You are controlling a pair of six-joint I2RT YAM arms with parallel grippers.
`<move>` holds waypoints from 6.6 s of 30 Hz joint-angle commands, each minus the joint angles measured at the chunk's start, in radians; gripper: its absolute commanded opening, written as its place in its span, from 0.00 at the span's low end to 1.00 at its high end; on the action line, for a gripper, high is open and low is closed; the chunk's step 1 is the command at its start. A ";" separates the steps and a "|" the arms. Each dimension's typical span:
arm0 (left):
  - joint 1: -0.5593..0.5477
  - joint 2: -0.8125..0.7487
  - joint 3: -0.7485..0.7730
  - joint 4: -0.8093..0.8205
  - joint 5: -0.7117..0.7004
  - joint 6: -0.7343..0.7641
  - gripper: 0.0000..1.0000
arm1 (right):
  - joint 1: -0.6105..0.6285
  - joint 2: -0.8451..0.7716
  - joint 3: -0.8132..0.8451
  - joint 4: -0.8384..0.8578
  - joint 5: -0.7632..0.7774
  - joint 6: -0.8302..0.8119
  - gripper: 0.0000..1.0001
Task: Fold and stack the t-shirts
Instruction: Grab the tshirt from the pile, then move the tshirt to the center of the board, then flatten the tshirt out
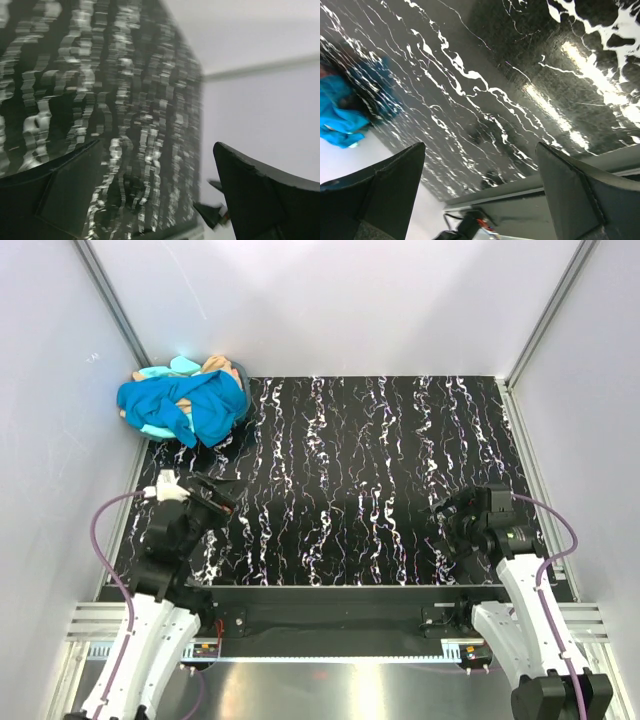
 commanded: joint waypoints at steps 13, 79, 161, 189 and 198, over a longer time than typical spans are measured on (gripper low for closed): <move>0.245 0.817 0.778 -0.164 -0.331 0.549 0.92 | -0.002 0.113 0.407 -0.207 0.008 -0.441 1.00; -0.344 0.744 0.711 -0.139 0.138 0.521 0.99 | -0.002 0.269 0.477 -0.131 -0.041 -0.464 0.92; -0.289 0.610 0.580 -0.580 -0.339 0.532 0.82 | 0.404 0.579 0.482 0.003 0.324 -0.415 0.59; -0.235 1.456 0.812 -0.378 -0.130 0.851 0.63 | 0.418 1.174 0.734 0.001 0.071 -0.546 0.58; -0.120 1.404 0.780 -0.378 -0.145 0.825 0.00 | 0.375 1.193 0.702 0.037 0.099 -0.510 0.22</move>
